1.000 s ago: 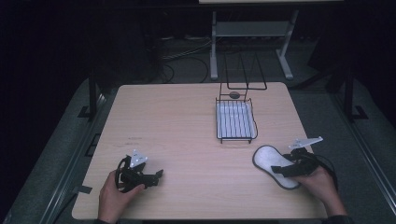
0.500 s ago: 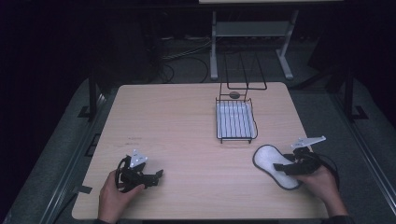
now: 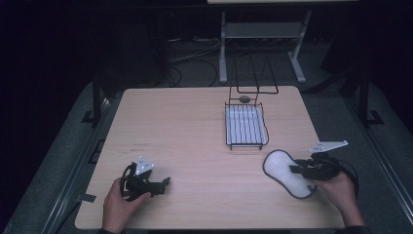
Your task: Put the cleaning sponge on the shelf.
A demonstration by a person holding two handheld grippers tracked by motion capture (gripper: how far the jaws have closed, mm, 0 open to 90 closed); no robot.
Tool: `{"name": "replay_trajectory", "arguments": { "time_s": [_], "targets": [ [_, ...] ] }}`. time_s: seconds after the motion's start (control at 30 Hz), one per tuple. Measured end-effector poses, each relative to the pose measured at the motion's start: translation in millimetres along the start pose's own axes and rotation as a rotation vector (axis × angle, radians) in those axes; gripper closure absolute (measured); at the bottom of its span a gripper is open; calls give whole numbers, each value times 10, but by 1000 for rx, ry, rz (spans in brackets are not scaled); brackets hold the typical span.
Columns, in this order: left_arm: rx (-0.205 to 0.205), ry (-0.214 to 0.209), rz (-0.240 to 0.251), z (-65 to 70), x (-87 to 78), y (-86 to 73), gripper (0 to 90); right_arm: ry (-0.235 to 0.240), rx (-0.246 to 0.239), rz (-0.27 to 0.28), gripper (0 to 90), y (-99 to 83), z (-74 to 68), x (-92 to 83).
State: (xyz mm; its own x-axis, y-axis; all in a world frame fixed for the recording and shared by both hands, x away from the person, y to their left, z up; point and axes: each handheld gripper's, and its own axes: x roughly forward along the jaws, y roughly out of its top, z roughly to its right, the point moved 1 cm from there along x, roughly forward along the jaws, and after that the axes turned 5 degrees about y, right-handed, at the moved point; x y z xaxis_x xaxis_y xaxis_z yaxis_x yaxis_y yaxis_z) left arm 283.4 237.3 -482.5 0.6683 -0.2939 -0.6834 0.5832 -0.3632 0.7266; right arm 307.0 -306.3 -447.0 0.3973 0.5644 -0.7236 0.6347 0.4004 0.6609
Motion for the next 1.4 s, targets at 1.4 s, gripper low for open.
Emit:
{"name": "replay_trajectory", "arguments": {
  "time_s": [1.4],
  "targets": [
    [1, -1, 0, -1, 0, 0, 127, 89, -50, 169, 839, 155, -123, -327]
  ]
}}
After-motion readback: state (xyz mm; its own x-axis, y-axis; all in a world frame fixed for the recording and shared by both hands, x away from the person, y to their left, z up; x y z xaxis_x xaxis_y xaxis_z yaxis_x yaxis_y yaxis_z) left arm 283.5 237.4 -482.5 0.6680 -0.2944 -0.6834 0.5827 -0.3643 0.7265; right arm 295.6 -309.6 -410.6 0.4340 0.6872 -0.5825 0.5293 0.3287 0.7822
